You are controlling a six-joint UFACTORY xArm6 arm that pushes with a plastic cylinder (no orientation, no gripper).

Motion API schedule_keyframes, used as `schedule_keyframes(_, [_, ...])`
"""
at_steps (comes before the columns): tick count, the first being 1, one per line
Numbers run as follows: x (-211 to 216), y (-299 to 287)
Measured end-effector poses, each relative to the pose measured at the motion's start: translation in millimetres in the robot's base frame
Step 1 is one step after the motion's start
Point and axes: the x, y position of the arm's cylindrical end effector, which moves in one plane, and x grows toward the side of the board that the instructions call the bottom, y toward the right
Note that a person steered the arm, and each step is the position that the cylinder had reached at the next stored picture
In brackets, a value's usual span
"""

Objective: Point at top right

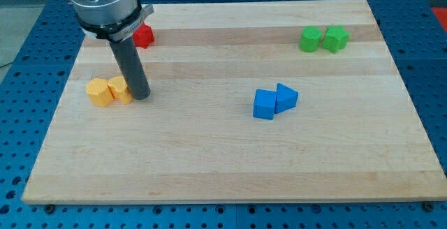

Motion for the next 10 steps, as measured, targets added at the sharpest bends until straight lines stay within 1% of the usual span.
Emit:
schedule_keyframes(1, [0,5])
schedule_keyframes(2, [-4,45])
schedule_keyframes(3, [-45,54])
schedule_keyframes(5, [-144,57])
schedule_keyframes(6, [-181,98])
schedule_keyframes(7, [-216,180])
schedule_keyframes(8, [-228,295])
schedule_keyframes(9, [-220,400])
schedule_keyframes(10, [-186,451])
